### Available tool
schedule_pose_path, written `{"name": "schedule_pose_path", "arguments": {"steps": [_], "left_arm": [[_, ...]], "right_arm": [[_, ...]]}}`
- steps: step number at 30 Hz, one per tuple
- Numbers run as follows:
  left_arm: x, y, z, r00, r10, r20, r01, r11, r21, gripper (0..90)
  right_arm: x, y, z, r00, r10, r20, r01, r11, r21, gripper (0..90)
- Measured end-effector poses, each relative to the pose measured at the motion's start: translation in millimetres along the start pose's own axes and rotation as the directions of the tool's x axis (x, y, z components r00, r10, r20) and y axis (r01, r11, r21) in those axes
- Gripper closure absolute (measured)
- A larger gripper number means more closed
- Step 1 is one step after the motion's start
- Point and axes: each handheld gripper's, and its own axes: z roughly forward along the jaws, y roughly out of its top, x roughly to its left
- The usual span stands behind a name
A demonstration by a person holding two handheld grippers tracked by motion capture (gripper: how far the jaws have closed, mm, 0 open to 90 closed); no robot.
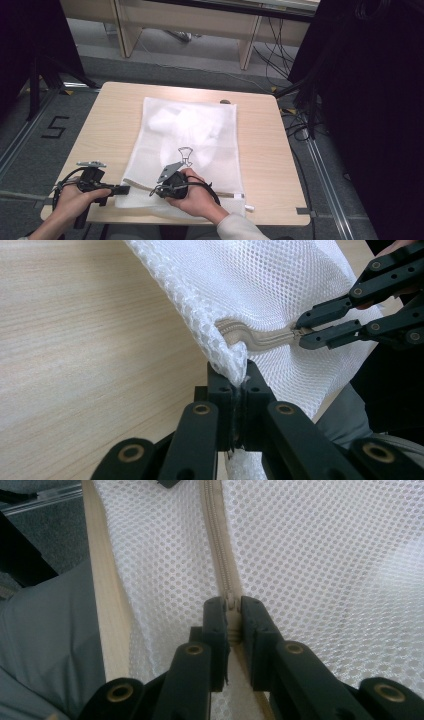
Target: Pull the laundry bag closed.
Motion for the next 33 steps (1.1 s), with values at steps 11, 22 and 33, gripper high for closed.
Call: {"name": "schedule_pose_path", "arguments": {"steps": [11,22,33], "left_arm": [[0.2,-0.1,-0.1,1.0,-0.001,0.001,0.001,1.0,-0.002,86.1],[0.6,-0.2,-0.5,1.0,-0.002,0.004,0.002,1.0,-0.001,86.1],[0.3,-0.9,0.6,0.9999,-0.003,-0.011,0.002,0.9999,-0.015,86.1]], "right_arm": [[-1.3,-2.1,-2.2,1.0,0.001,-0.002,-0.001,1.0,-0.001,82.7],[-2.4,-3.8,-4.9,1.0,-0.004,0.001,0.004,1.0,0.016,82.8],[-5.3,-9.7,-6.0,0.9999,0.012,0.007,-0.012,1.0,0.019,82.8]]}}
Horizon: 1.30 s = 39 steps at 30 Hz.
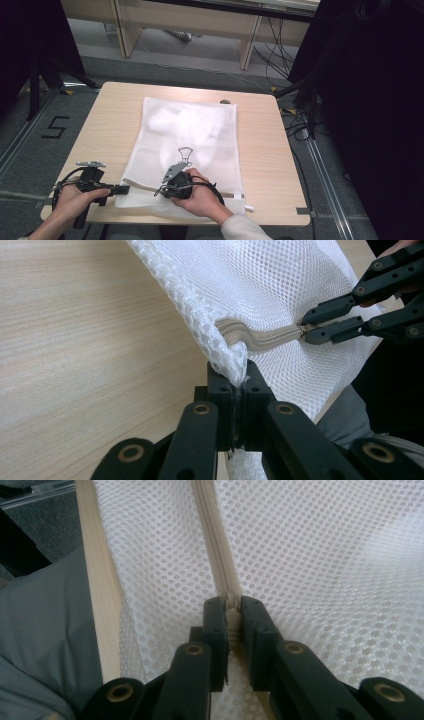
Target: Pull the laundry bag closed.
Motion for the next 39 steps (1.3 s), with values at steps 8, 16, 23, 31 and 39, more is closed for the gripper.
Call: {"name": "schedule_pose_path", "arguments": {"steps": [8,16,23,31,39], "left_arm": [[0.3,0.7,-1.0,1.0,0.003,0.008,-0.003,0.9999,0.016,86.1],[0.5,0.6,-1.5,0.9999,-0.004,0.009,0.004,0.9998,0.019,86.1],[0.7,0.7,-1.0,1.0,0.003,0.004,-0.003,0.9999,0.016,86.1],[0.2,0.6,-1.2,1.0,-0.002,0.001,0.002,0.9999,0.016,86.1],[0.5,0.7,-1.1,1.0,0.006,-0.001,-0.006,0.9998,0.016,86.1]], "right_arm": [[0.3,-0.4,-1.8,1.0,-0.001,-0.002,0.001,1.0,-0.005,82.8],[-1.9,-5.0,-5.1,1.0,0.001,0.001,-0.002,1.0,0.012,82.8],[-3.0,-7.2,-5.4,0.9999,0.011,0.003,-0.011,1.0,-0.001,82.8],[-4.4,-8.3,-6.2,1.0,0.003,0.003,-0.003,1.0,-0.002,82.8],[-5.5,-10.0,-8.4,1.0,0.002,0.0,-0.002,1.0,0.007,82.8]]}}
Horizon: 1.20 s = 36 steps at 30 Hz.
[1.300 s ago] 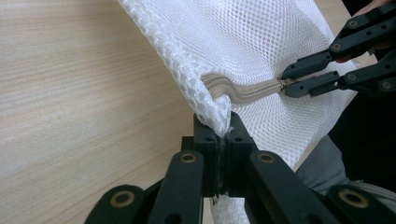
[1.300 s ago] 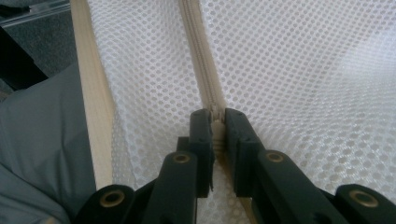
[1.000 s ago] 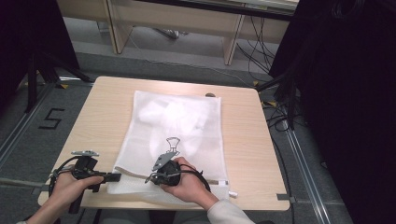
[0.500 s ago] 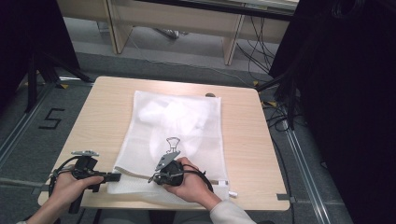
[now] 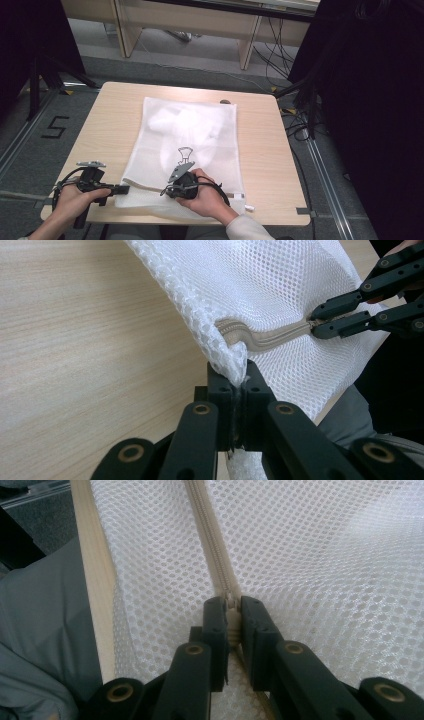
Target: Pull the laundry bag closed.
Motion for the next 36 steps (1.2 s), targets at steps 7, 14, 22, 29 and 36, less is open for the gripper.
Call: {"name": "schedule_pose_path", "arguments": {"steps": [7,14,22,29,36], "left_arm": [[0.1,-0.1,0.0,1.0,-0.006,-0.005,0.006,1.0,-0.001,86.1],[0.0,-0.2,0.3,0.9999,-0.001,-0.013,0.001,1.0,-0.006,86.1],[-0.3,-0.6,0.6,0.9998,-0.004,-0.018,0.004,0.9999,-0.014,86.1],[-0.3,-0.8,0.9,0.9999,-0.006,-0.014,0.006,0.9999,-0.015,86.1],[0.4,-0.1,-0.3,0.9999,0.0,-0.01,0.0,1.0,0.0,86.1]], "right_arm": [[-2.4,-5.3,-1.3,0.9999,0.006,0.012,-0.006,1.0,-0.005,82.8],[-2.7,-6.1,-2.8,0.9999,0.012,0.009,-0.012,1.0,-0.007,82.8],[-3.6,-8.5,-4.7,0.9998,0.017,0.013,-0.017,1.0,0.0,82.8],[-5.9,-11.9,-7.2,0.9995,0.025,0.017,-0.025,1.0,-0.009,82.8],[-4.2,-12.1,-9.2,0.9989,0.045,0.016,-0.045,0.999,0.004,82.8]]}}
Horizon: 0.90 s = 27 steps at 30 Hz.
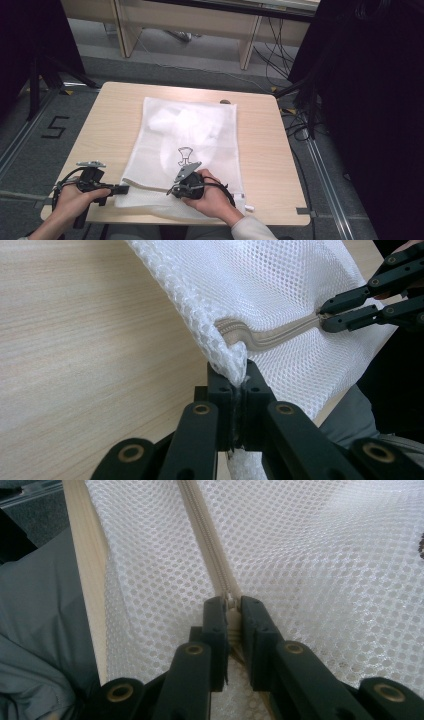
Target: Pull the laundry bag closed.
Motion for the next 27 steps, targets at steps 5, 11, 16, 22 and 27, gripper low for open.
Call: {"name": "schedule_pose_path", "arguments": {"steps": [5,11,16,22,27], "left_arm": [[0.1,0.0,0.0,1.0,-0.001,0.002,0.001,1.0,0.0,86.1],[0.0,-0.1,-0.2,1.0,0.001,0.002,-0.001,1.0,0.001,86.1],[0.9,-0.1,-0.6,1.0,0.003,0.002,-0.003,1.0,-0.003,86.1],[0.3,0.0,-0.2,1.0,0.0,0.001,0.0,1.0,-0.001,86.1],[0.1,0.0,0.0,1.0,0.0,-0.003,0.0,1.0,-0.001,86.1]], "right_arm": [[-2.3,-2.1,-1.2,0.9998,-0.018,0.006,0.018,1.0,-0.008,82.8],[-1.7,-2.5,-1.4,0.9998,-0.018,0.009,0.018,1.0,-0.013,82.8],[-2.4,-4.4,-2.8,0.9998,-0.013,0.015,0.014,1.0,-0.006,82.8],[-3.7,-8.1,-6.1,0.9997,0.0,0.022,0.0,1.0,-0.01,82.8],[-3.9,-9.2,-7.5,0.9998,0.003,0.021,-0.003,1.0,-0.006,82.8]]}}
